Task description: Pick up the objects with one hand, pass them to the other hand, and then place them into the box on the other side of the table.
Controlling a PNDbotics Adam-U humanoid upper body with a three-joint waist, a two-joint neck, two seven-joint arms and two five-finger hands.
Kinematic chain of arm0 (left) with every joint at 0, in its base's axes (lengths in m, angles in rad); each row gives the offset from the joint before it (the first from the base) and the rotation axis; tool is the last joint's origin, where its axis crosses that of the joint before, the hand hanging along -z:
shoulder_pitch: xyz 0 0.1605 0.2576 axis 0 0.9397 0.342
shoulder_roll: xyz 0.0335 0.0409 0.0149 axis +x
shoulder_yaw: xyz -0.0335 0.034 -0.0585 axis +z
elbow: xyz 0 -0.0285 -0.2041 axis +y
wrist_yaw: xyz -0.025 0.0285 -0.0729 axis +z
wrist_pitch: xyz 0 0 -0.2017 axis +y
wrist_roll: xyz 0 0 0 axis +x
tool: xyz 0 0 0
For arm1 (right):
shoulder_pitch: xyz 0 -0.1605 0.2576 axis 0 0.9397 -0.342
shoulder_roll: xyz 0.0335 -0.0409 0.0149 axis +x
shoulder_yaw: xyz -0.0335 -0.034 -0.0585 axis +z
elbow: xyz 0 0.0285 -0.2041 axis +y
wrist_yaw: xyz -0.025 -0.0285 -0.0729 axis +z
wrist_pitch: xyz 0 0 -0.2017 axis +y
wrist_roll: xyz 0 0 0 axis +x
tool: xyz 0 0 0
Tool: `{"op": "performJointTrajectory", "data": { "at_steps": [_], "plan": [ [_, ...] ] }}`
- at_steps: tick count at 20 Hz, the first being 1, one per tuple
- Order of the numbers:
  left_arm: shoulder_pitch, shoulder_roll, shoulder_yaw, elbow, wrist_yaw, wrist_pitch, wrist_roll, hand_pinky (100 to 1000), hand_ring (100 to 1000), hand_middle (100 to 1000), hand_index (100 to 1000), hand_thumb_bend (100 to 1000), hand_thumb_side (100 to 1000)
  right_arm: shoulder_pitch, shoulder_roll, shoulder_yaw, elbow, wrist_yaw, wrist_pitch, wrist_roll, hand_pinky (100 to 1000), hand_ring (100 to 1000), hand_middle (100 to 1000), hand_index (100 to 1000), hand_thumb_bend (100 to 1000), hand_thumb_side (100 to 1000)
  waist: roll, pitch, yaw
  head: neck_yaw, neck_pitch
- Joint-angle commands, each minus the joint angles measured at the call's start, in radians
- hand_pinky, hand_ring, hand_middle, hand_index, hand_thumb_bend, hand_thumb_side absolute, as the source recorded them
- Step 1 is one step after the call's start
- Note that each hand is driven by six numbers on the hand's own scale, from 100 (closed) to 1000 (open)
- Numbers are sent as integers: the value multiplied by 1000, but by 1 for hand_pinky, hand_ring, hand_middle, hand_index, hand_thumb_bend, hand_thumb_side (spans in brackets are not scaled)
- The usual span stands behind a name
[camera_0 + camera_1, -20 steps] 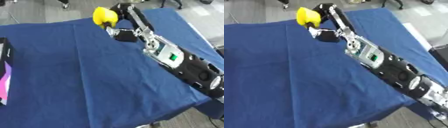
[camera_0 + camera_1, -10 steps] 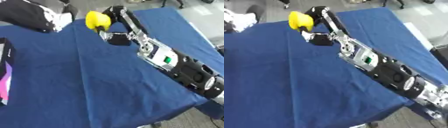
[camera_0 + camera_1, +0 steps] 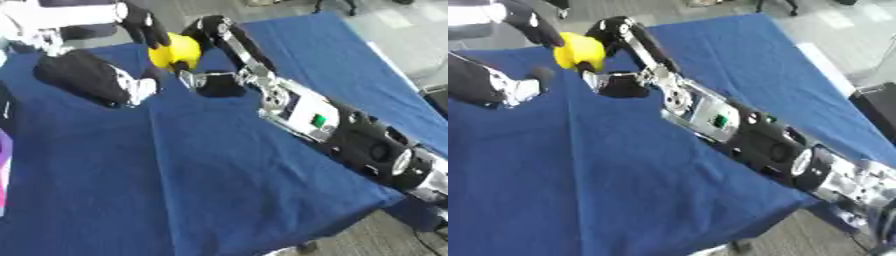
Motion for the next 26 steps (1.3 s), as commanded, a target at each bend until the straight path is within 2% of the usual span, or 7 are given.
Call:
{"op": "performJointTrajectory", "data": {
  "at_steps": [1, 7, 18, 26],
  "plan": [
    [-24, -1, 31, 5, -38, -14, -51, 1000, 849, 759, 858, 110, 411, -14, -15, -3, -15, 13, -6, 8, 600, 595, 525, 601, 207, 100, 10, -14, 0, -5, -2],
    [-19, 0, 69, 2, -125, 11, -117, 1000, 846, 757, 861, 167, 279, -14, -10, 7, -15, 30, -19, 15, 602, 594, 523, 600, 211, 100, 7, -12, 1, -6, -2],
    [-11, -12, 73, 8, -189, 57, -77, 1000, 841, 753, 878, 171, 276, -14, 4, 26, -15, 58, -32, 34, 603, 593, 522, 599, 217, 100, 1, -12, 2, -6, -2],
    [-4, -51, 71, 69, -216, 56, -72, 1000, 841, 750, 881, 166, 282, -24, 8, 34, -15, 62, -49, 39, 602, 592, 521, 598, 219, 100, -2, -8, -1, -1, -2]
  ]
}}
